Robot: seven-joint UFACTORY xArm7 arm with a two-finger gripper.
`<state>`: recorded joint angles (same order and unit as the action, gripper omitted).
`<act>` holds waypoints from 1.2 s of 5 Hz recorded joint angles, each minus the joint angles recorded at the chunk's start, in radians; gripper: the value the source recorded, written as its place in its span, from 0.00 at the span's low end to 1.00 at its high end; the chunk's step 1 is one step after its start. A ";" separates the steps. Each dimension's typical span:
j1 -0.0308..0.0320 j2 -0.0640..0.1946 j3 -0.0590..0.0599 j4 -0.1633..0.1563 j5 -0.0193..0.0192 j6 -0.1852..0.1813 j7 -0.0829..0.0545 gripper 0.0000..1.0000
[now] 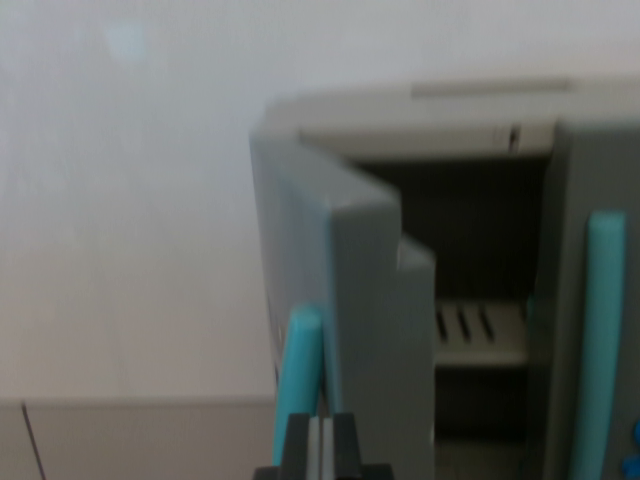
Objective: Close fridge door
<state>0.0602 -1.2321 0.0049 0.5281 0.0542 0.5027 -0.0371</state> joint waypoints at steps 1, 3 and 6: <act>0.0000 0.057 0.005 0.000 0.0000 0.000 0.000 1.00; 0.0000 0.130 0.025 0.000 0.0000 0.000 0.000 1.00; 0.0000 0.205 0.052 0.000 0.0000 0.000 0.000 1.00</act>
<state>0.0602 -1.0271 0.0566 0.5281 0.0542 0.5026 -0.0371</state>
